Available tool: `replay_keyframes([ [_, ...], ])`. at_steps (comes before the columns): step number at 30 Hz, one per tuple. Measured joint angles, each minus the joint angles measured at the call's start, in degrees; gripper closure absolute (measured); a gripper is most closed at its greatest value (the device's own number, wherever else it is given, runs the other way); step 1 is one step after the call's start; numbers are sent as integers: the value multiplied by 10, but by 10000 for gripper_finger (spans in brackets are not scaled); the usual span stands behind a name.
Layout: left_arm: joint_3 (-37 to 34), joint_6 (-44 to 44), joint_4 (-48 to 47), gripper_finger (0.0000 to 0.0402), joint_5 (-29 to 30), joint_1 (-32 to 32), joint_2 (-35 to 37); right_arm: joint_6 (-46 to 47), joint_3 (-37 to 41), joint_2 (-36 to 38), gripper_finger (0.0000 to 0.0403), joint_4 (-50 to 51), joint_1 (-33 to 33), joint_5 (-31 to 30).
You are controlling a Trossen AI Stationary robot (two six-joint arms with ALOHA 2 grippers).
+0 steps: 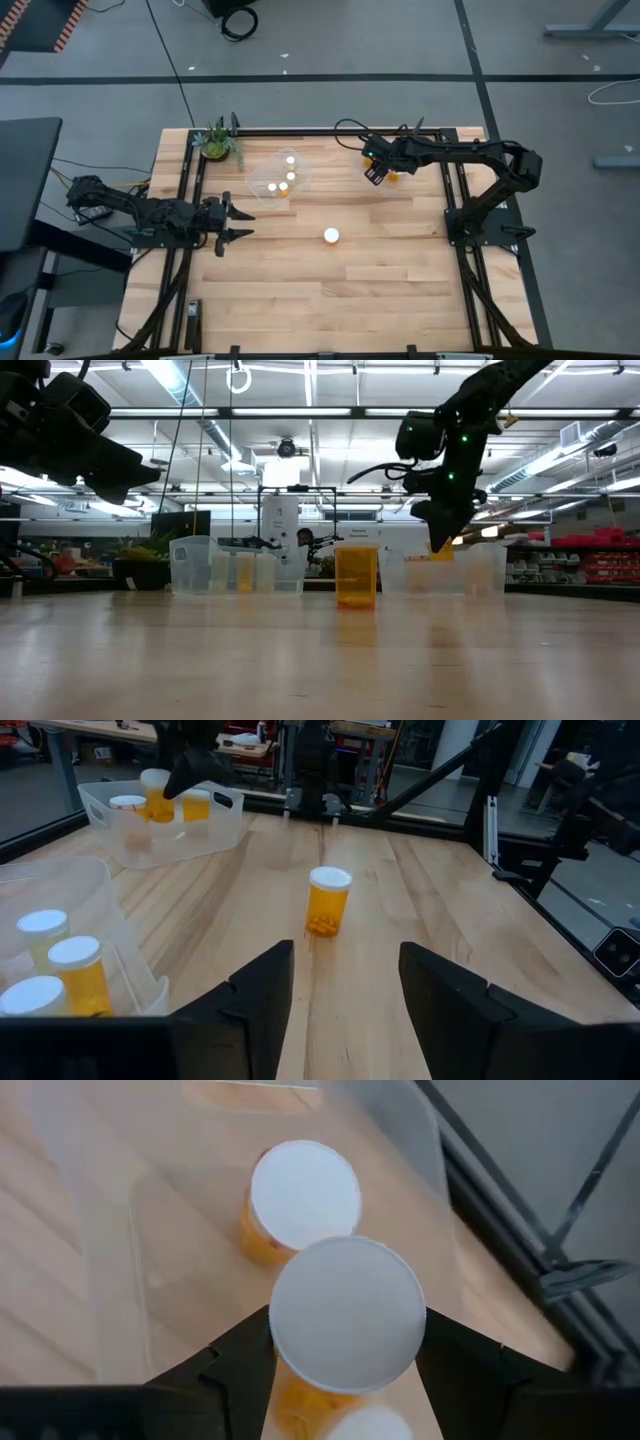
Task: Pick and place medicine bottles into bin by pill shape (circle, oval)
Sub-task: Put the right big orange pill bottle into the right transparent bin
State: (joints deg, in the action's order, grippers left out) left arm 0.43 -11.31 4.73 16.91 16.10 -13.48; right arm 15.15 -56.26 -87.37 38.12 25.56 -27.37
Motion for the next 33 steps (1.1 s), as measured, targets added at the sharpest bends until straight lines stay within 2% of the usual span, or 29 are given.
replay_keyframes([
  [10, 0, 0, 0, 203, 0, 0, 0, 41, 34, 0, 177, -32, 26, 9],
  [22, 0, 1, 0, 203, 0, 0, 0, 44, 60, 0, 176, -70, 36, 20],
  [33, 0, 0, 0, 211, 0, 0, 0, 33, 60, 0, 143, -70, 41, 20],
])
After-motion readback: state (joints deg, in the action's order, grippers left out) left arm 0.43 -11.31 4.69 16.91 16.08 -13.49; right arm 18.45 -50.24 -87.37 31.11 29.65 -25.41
